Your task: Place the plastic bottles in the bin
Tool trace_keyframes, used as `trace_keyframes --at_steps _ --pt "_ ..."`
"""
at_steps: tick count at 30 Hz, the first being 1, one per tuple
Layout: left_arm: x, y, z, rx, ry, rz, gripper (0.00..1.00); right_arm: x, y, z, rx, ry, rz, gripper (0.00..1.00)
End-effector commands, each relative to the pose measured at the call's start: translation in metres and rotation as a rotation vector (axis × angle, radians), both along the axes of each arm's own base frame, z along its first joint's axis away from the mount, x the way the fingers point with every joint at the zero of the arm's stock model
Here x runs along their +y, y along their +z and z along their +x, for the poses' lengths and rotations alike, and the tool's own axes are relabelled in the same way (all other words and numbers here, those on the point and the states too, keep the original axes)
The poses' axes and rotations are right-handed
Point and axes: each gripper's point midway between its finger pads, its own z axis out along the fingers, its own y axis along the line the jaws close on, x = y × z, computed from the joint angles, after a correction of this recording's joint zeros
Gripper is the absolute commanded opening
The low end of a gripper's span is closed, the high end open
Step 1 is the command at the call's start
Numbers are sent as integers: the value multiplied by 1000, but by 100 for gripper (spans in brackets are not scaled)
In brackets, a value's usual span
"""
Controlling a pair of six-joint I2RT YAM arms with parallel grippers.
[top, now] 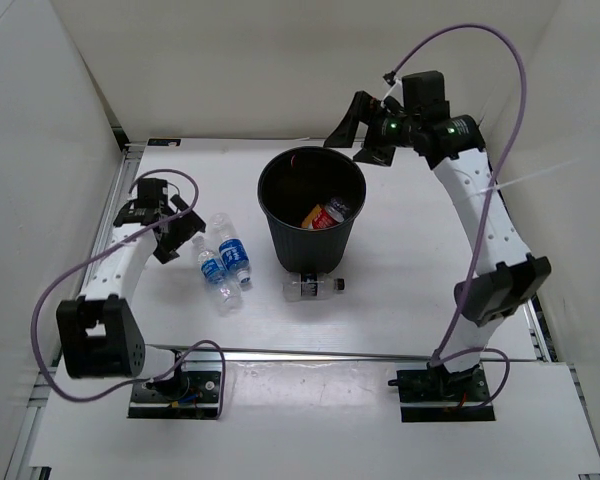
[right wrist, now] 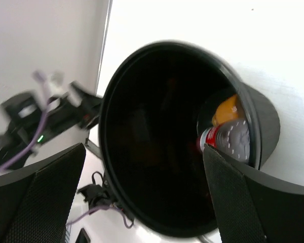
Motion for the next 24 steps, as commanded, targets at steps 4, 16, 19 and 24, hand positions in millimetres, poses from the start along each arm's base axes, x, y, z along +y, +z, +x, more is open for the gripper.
trace_keyframes --at_steps 4,16,19,24 --pt "-27 -21 19 13 -61 -149 100 -33 11 -28 -14 -34 -8 100" --pt "-49 -78 -14 162 -124 -187 100 -69 -10 -33 55 -114 -10 100" --pt "-50 -92 -25 210 -126 -179 100 -69 -11 -37 59 -107 -6 100" --pt "-48 -110 -35 266 -104 -176 100 -73 -10 -37 77 -115 9 100"
